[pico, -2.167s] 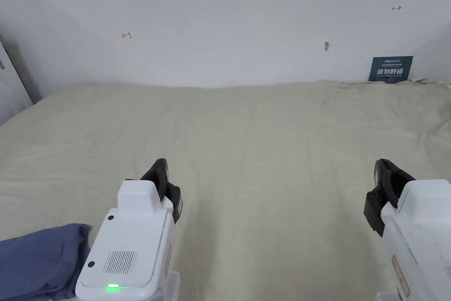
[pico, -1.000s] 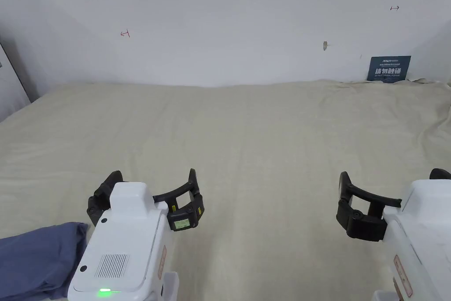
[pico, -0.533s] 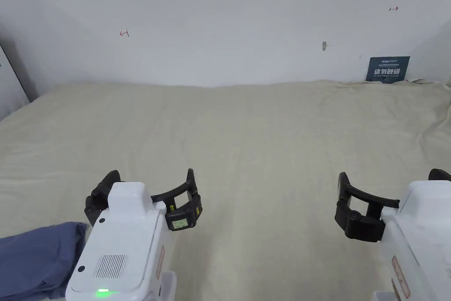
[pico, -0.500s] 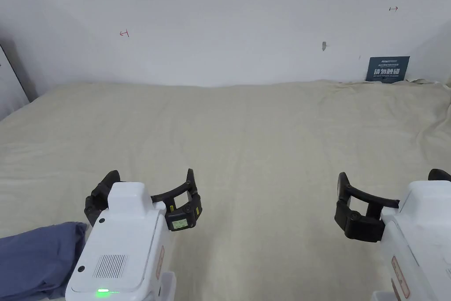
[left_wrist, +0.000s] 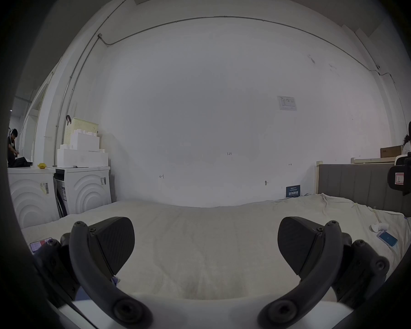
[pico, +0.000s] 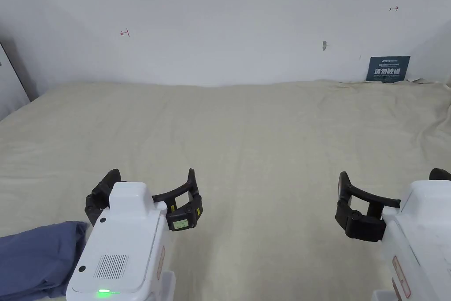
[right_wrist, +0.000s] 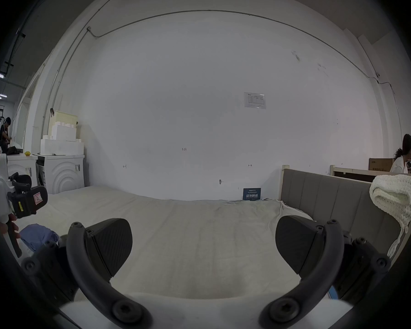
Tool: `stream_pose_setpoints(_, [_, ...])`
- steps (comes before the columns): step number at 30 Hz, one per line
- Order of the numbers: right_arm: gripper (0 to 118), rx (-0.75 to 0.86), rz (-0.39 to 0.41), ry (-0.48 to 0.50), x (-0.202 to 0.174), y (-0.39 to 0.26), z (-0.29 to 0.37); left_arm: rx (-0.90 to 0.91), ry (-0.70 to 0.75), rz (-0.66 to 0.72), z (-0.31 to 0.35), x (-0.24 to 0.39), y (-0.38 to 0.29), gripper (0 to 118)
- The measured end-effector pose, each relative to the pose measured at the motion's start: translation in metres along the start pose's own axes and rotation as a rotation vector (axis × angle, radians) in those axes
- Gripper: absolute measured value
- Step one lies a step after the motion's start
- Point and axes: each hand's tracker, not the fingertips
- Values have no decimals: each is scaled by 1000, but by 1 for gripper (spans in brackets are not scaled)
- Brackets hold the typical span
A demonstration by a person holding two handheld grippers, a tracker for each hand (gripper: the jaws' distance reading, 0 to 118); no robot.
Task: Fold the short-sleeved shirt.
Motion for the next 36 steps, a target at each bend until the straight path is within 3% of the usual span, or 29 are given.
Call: stream_pose_setpoints(36, [118, 10, 24, -1, -2, 0, 1, 7, 9, -9, 4, -3, 0, 118])
